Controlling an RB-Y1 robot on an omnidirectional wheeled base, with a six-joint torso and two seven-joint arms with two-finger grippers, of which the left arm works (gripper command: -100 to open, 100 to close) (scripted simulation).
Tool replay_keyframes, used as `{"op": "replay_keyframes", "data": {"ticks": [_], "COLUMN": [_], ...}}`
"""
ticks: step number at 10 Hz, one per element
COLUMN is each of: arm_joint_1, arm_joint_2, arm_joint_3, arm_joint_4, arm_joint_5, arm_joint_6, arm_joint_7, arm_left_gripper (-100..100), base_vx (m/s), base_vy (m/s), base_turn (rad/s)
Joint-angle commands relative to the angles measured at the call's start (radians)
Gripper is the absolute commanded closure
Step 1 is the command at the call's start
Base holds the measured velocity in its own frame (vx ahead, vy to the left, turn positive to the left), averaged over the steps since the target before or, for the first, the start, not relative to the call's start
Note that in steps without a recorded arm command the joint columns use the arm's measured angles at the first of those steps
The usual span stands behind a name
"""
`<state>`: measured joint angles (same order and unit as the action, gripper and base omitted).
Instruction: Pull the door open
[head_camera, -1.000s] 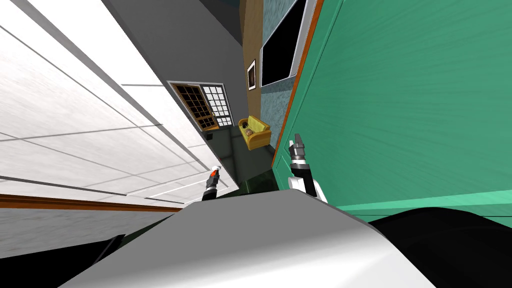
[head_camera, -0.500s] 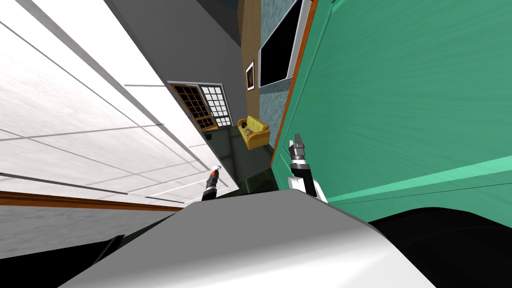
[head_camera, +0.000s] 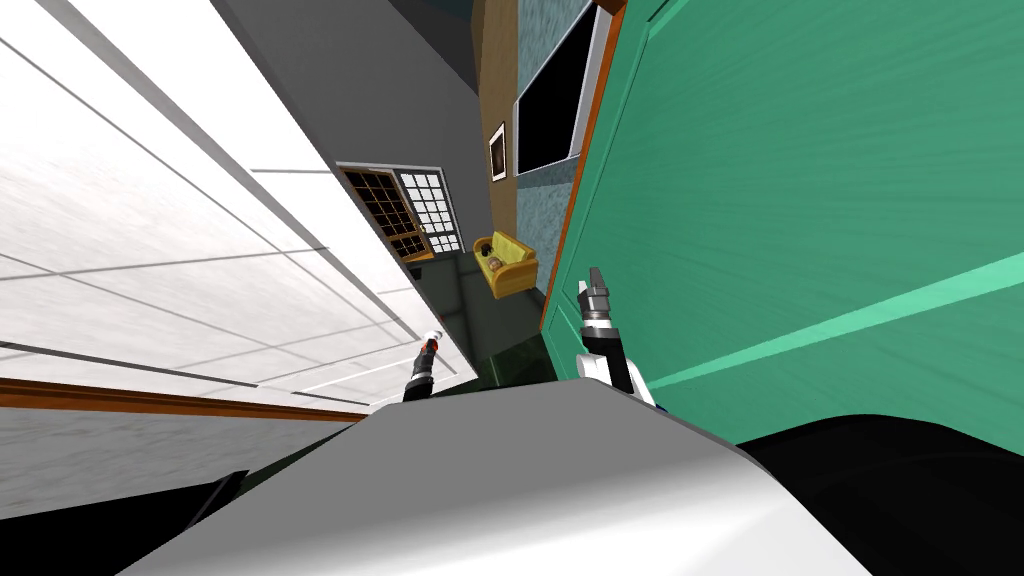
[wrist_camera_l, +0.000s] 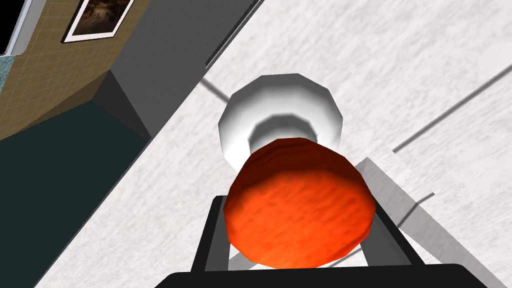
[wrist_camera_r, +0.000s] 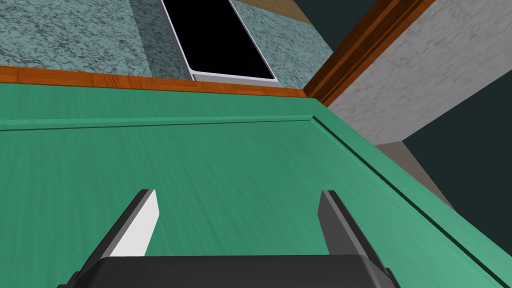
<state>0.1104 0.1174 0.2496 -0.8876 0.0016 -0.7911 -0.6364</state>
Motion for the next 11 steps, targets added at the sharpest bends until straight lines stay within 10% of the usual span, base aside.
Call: {"op": "replay_keyframes", "data": {"ticks": [1,11], "arm_joint_1": [-0.002,-0.016], "arm_joint_2": [-0.001,0.017], "arm_joint_3": [-0.011,-0.051], "arm_joint_4": [0.002,0.018], "arm_joint_5": [0.018,0.116], "arm_joint_6": [-0.002,-0.007], "arm_joint_7": [0.050,0.293], "arm_left_gripper": [100,100], "base_vx": [-0.052,-0.052], "base_vy": [0.001,0.010], "base_turn": [-0.035,-0.040]}}
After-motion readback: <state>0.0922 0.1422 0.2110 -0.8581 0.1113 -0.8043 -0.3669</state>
